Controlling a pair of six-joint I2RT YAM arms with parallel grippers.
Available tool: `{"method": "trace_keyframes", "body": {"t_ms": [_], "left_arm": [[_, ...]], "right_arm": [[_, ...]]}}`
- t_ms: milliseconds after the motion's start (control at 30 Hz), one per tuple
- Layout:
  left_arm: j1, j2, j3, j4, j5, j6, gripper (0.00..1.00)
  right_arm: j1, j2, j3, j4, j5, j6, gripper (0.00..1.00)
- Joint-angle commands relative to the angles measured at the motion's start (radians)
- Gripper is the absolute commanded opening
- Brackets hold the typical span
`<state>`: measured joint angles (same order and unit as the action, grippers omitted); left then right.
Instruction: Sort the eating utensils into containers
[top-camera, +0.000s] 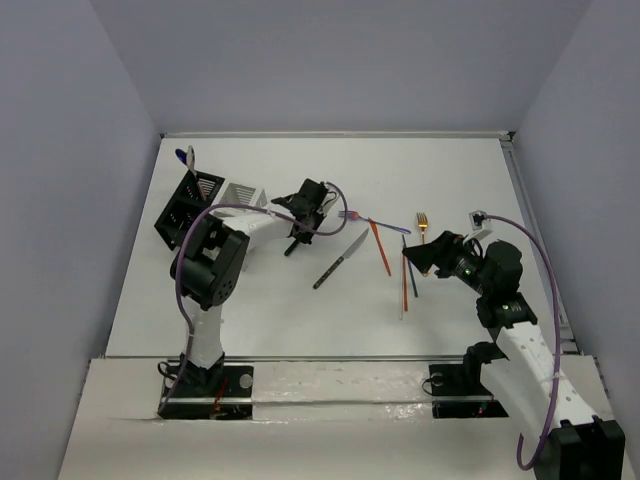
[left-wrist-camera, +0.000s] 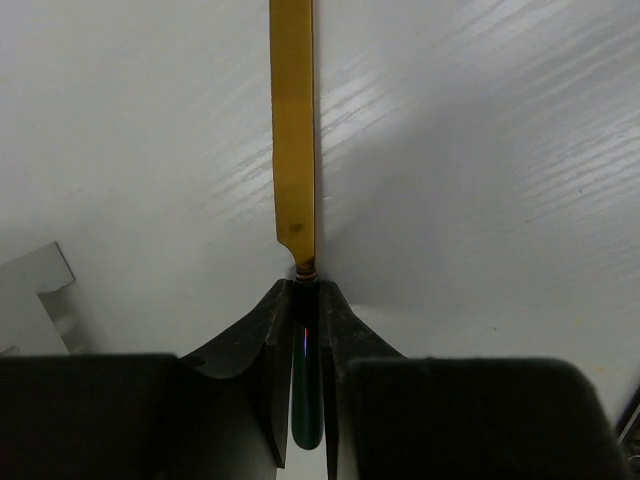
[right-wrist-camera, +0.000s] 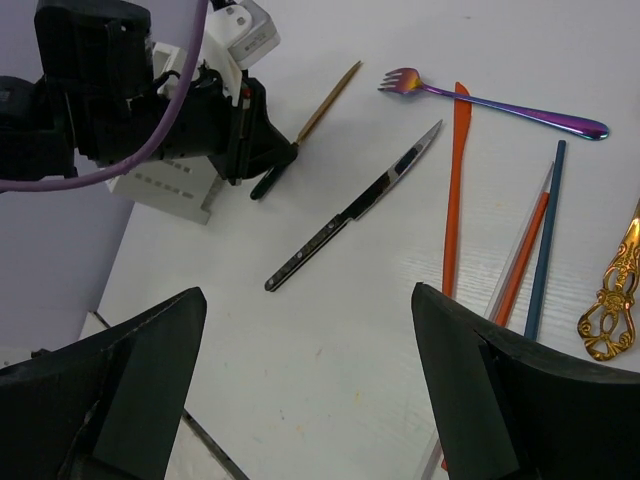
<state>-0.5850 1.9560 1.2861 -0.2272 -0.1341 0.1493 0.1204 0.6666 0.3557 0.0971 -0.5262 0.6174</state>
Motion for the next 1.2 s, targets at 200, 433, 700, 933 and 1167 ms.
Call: {"method": "trace_keyframes", "body": {"t_ms": [200,433,700,933,1167], "left_arm": [[-0.065,-0.144,-0.091,-0.090,-0.039,-0.068,0.00],[-0.065,-0.331,-0.127,0.023,-0.064,-0.143,0.00],[0.000,-0.548,-0.136,0.205,-0.146,-0.264,0.00],[0.249,-0.720,-0.232,0.417,-0.185,-0.364,0.00],[0.335,-0.680,-0.215,0.531,-0.222,-0.343,0.00]], "right_arm": [[0.010,-0.013,-0.006,0.035,0.014,-0.011,0.89],[0.010,-0.007,-0.009,0.041,0.005,-0.008,0.89],[0.010,-0.002,-0.009,0.049,0.000,-0.008,0.89],[0.010,0.005,-0.012,0.058,-0.011,-0.004,0.89],[0.010,0.021,-0.012,0.069,-0.017,-0.001,0.89]]}}
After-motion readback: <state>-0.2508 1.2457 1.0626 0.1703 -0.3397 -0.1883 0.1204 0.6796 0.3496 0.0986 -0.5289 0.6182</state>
